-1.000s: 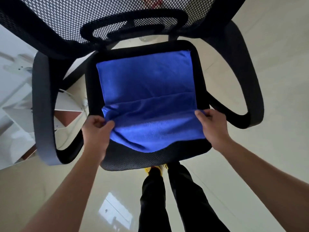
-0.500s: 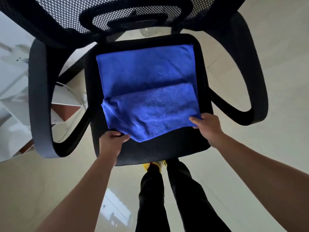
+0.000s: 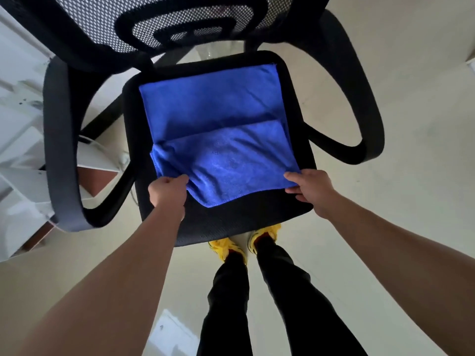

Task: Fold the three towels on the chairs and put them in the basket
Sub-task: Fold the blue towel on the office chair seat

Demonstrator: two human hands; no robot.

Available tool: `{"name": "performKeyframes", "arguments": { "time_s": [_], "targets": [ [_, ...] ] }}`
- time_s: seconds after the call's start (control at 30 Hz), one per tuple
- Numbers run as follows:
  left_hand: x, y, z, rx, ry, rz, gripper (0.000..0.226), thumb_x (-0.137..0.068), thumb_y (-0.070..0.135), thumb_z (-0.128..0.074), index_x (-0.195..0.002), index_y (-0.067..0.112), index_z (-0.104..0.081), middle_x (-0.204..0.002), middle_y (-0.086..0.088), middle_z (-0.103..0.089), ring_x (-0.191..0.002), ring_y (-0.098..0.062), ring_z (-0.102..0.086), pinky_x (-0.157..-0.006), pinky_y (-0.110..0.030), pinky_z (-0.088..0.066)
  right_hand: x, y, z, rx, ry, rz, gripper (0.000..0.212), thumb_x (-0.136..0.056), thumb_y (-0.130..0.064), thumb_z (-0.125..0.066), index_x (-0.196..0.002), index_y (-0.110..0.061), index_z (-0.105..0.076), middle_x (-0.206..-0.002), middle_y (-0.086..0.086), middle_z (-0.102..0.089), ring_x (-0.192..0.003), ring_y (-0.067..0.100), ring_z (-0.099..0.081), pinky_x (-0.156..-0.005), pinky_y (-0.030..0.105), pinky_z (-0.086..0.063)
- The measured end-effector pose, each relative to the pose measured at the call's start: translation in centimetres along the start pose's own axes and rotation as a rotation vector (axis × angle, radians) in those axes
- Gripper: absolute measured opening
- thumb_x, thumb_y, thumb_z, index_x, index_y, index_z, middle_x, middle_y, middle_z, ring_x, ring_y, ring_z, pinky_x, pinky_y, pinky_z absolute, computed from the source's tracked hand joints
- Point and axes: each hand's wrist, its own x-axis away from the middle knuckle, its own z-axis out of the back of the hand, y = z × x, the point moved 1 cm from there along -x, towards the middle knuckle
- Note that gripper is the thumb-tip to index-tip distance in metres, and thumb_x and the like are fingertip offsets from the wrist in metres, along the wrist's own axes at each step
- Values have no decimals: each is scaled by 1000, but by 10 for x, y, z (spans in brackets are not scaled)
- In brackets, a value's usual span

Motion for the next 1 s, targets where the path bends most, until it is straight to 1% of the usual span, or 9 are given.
{"name": "performKeyframes", "arguments": {
  "time_s": [0.07,0.13,0.27,0.4,0.5,0.57,0.67,0.83,1.0],
  "targets": [
    [5,-4,-1,123,-69,32,22,-70,2,-68,-81,12,-52,-69,-7,-57,-59,-22,-50,-53,-28,-43,4,3,-2,-42,3,-3,13,-88,-24,-70,-87,-19,-58,-101,4,-69,-80,18,-71,-77,35,-54],
    [10,-8,-3,207,-194,77,31,-71,-4,-68,-92,11,-50,-77,-11,-59,-57,-21,-54,-60,-31,-49,9,7,-3,-69,-6,-8,12,-88,-24,-69,-87,-20,-58,-99,2,-69,-81,17,-71,-78,34,-55],
    [20,-20,-1,269,-276,97,23,-73,-8,-57,-87,10,-55,-74,-8,-59,-59,-19,-55,-68,-34,-52,17,21,1,-106,2,-17,10,-87,-23,-69,-90,-16,-62,-91,-1,-67,-79,17,-72,-83,37,-56],
    [37,-43,30,241,-263,68,16,-74,-5,-55,-71,11,-59,-65,-2,-55,-56,-16,-50,-58,-25,-49,29,42,16,-168,51,-61,15,-85,-22,-65,-97,-13,-64,-88,4,-68,-76,18,-72,-66,30,-55],
    [55,-67,53,194,-252,19,12,-74,2,-62,-70,11,-56,-69,-4,-53,-61,-18,-48,-59,-25,-42,45,63,28,-206,63,-50,12,-87,-21,-59,-95,-14,-64,-89,4,-69,-76,20,-73,-64,30,-52],
    [75,-86,67,181,-203,-18,13,-79,3,-64,-71,10,-57,-71,-4,-56,-61,-16,-52,-63,-25,-46,62,80,37,-190,61,-27,12,-86,-19,-57,-93,-13,-65,-88,5,-70,-75,20,-72,-64,30,-51],
    [103,-118,81,232,-122,-2,11,-81,6,-70,-77,10,-60,-80,-4,-62,-74,-20,-58,-80,-34,-51,89,114,49,-151,56,-4,11,-86,-17,-56,-89,-10,-65,-86,6,-70,-73,21,-72,-66,31,-51],
    [152,-181,104,241,-52,-1,24,-77,17,-78,-75,8,-56,-77,-6,-59,-63,-23,-53,-58,-30,-47,134,179,72,-129,36,0,14,-85,-17,-58,-93,-8,-66,-85,4,-69,-71,20,-71,-68,33,-52],
    [196,-253,133,142,-51,3,21,-82,14,-71,-74,8,-53,-80,-9,-58,-67,-25,-52,-58,-30,-44,176,242,96,-120,22,-5,12,-83,-18,-63,-91,-9,-64,-83,6,-68,-68,18,-71,-62,28,-49]
  ]
}}
